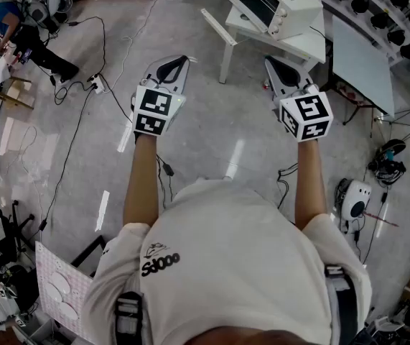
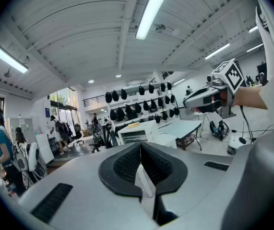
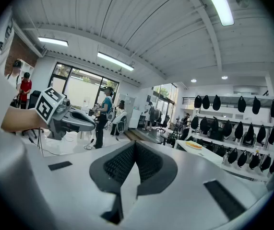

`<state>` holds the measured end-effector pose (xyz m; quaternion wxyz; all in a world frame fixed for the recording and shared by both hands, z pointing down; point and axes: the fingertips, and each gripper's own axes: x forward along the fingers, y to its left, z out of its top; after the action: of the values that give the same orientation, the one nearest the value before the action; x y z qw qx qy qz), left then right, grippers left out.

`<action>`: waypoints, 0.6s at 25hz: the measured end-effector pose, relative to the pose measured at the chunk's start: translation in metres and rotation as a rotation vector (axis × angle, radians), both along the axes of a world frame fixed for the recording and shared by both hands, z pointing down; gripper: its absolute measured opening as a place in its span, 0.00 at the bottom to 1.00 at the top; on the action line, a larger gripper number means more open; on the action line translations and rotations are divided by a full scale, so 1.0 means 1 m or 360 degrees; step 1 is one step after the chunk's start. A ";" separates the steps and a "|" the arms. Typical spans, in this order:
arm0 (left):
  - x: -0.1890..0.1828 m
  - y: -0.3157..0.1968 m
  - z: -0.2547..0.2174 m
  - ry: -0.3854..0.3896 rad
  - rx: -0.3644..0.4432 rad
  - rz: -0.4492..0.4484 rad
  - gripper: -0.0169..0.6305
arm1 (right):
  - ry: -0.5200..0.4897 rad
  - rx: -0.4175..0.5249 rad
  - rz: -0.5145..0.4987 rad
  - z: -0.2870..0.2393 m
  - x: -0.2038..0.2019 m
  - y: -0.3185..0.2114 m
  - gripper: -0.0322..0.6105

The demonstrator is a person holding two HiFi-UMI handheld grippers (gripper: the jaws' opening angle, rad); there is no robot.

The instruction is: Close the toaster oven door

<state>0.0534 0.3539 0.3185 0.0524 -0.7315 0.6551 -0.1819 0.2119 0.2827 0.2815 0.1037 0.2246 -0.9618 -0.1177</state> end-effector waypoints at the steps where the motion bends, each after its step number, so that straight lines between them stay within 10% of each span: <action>1: -0.002 0.001 0.002 0.0004 -0.0003 0.0004 0.05 | 0.0003 -0.0001 0.0003 0.001 -0.002 0.001 0.06; 15: -0.033 -0.018 0.026 0.0144 -0.0031 0.0048 0.05 | -0.0037 -0.0082 0.0088 0.021 -0.018 -0.007 0.06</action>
<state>0.0205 0.3354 0.3443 0.0183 -0.7491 0.6440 -0.1541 0.1935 0.2760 0.3020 0.1016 0.2498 -0.9590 -0.0873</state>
